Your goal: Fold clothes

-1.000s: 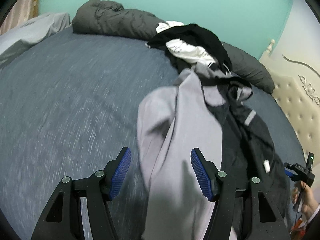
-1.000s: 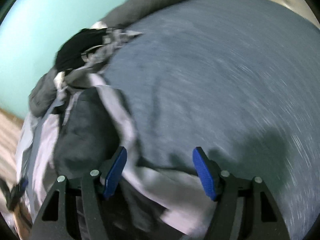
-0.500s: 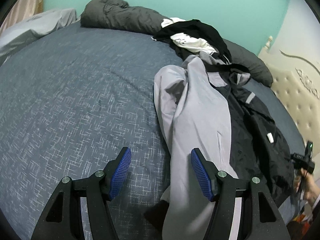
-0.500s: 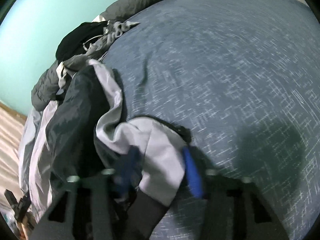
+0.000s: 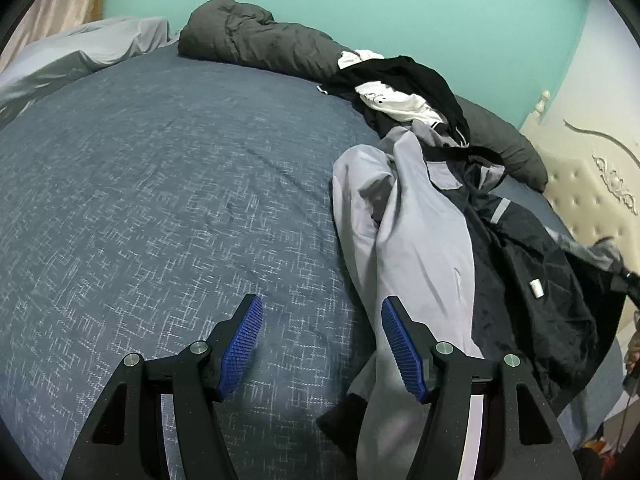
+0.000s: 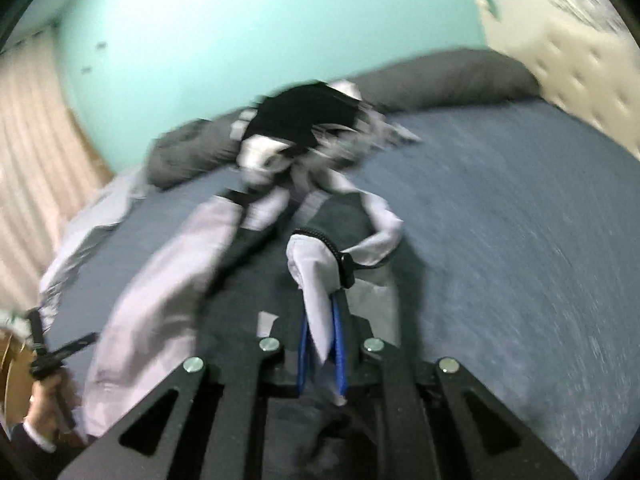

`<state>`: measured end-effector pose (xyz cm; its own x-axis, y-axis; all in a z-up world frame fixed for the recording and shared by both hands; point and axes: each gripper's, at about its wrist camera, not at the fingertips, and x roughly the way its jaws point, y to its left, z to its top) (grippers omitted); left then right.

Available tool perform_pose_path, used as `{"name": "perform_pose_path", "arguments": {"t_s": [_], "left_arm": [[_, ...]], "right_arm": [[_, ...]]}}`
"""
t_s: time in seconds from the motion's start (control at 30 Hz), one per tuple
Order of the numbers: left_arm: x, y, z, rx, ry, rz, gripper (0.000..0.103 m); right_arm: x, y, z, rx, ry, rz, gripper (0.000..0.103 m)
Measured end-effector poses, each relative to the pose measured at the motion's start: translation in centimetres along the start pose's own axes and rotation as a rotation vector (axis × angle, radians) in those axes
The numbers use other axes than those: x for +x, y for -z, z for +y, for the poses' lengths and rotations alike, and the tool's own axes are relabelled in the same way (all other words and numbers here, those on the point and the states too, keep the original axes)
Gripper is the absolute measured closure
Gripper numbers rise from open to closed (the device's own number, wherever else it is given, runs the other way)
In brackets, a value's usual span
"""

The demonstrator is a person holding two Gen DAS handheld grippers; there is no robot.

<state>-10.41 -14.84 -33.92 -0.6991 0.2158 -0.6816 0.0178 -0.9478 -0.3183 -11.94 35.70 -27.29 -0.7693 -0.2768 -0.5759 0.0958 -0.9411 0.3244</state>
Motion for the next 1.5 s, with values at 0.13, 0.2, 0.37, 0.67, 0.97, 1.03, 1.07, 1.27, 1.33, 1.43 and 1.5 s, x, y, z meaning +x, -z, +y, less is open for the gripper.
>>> {"name": "perform_pose_path", "arguments": {"t_s": [0.13,0.2,0.37,0.67,0.97,1.03,1.07,1.27,1.33,1.43,1.5], "left_arm": [[-0.8,0.1,0.2,-0.002,0.009,-0.009,0.037],[-1.1,0.2,0.3,0.0,0.009,-0.011,0.037],[-1.7,0.4,1.0,-0.001,0.004,-0.012,0.037],[-1.5,0.6,1.9,-0.015,0.008,0.005,0.036],[-1.5,0.7,1.3,-0.009,0.037,0.023,0.032],[-1.4,0.7,1.2,-0.01,0.036,0.031,0.032],[-1.4,0.6,1.2,-0.014,0.038,0.035,0.032],[-2.5,0.0,0.2,-0.017,0.051,0.037,0.032],[-3.1,0.0,-0.1,-0.005,0.05,0.041,0.031],[-4.1,0.2,-0.5,0.018,0.039,0.051,0.031],[-4.9,0.2,-0.6,0.027,0.03,0.054,0.03]], "right_arm": [[0.2,-0.7,5.7,-0.071,-0.116,0.025,0.093],[1.1,-0.1,8.4,-0.103,-0.165,0.059,0.093],[5.3,2.8,15.0,-0.205,-0.264,0.202,0.093],[10.2,10.6,19.2,-0.313,-0.305,0.528,0.09],[5.6,9.1,14.3,-0.24,-0.261,0.405,0.052],[4.5,7.8,12.0,-0.188,-0.202,0.349,0.051],[4.0,7.2,10.5,-0.153,-0.168,0.323,0.048],[3.0,6.7,0.0,0.131,-0.013,0.306,0.043],[3.3,7.3,-2.4,0.203,0.019,0.338,0.043],[4.1,8.1,-4.1,0.252,0.018,0.395,0.043],[4.7,8.2,-4.7,0.242,0.037,0.429,0.043]]}}
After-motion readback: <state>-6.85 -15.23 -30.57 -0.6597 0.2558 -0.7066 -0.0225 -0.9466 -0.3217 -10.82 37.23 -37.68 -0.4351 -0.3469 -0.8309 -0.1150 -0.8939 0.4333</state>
